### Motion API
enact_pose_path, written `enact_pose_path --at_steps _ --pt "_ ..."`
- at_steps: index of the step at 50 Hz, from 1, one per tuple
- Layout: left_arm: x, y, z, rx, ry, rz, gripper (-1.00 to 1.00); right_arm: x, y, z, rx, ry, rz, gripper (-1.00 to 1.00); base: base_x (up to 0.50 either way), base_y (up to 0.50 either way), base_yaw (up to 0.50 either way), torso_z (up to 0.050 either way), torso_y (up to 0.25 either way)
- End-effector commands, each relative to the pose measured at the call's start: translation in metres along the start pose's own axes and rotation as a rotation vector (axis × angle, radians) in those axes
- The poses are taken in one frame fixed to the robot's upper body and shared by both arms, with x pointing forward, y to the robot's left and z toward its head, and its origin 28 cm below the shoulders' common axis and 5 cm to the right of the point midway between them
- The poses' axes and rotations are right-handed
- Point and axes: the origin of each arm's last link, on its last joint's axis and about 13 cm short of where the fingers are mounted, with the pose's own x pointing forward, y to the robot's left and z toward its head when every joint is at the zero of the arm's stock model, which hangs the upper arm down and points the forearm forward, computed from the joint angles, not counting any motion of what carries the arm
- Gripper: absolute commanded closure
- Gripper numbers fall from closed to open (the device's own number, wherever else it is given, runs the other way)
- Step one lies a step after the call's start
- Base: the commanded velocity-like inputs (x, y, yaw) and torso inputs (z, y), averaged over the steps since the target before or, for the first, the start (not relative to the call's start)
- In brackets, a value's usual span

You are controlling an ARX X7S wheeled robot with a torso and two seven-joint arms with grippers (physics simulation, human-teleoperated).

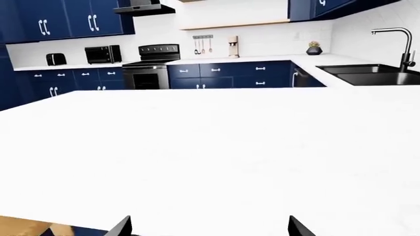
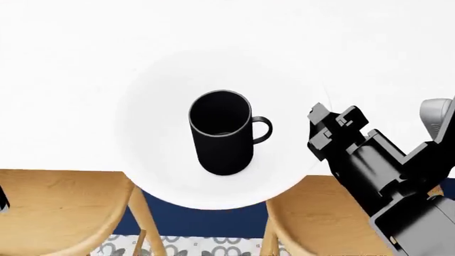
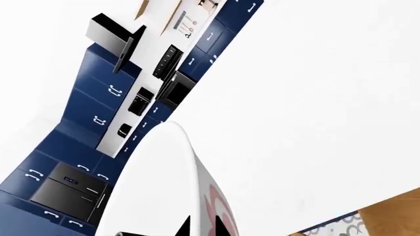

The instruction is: Place the cup inside the bowl on the dining table and move the bowl to any counter.

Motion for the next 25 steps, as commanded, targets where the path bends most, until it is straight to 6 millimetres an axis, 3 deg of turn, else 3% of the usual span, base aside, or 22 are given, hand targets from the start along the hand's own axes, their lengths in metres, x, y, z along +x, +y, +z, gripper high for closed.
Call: enact_pose_path --at_steps 1,25 --pt "-0.0002 -0.0002 -0.0006 -0.009 -0.004 -0.02 -1.0 -0.0021 0.0031 0.0033 0.0 -0.026 0.038 1.0 -0.05 0.5 0.0 0.0 0.0" --pt "-0.0005 0.0027 -0.0023 -0.008 -0.004 -0.016 -1.0 -0.0003 -0.0001 -0.0003 0.002 -0.024 0.03 1.0 0.0 0.5 0.0 0.001 0.0"
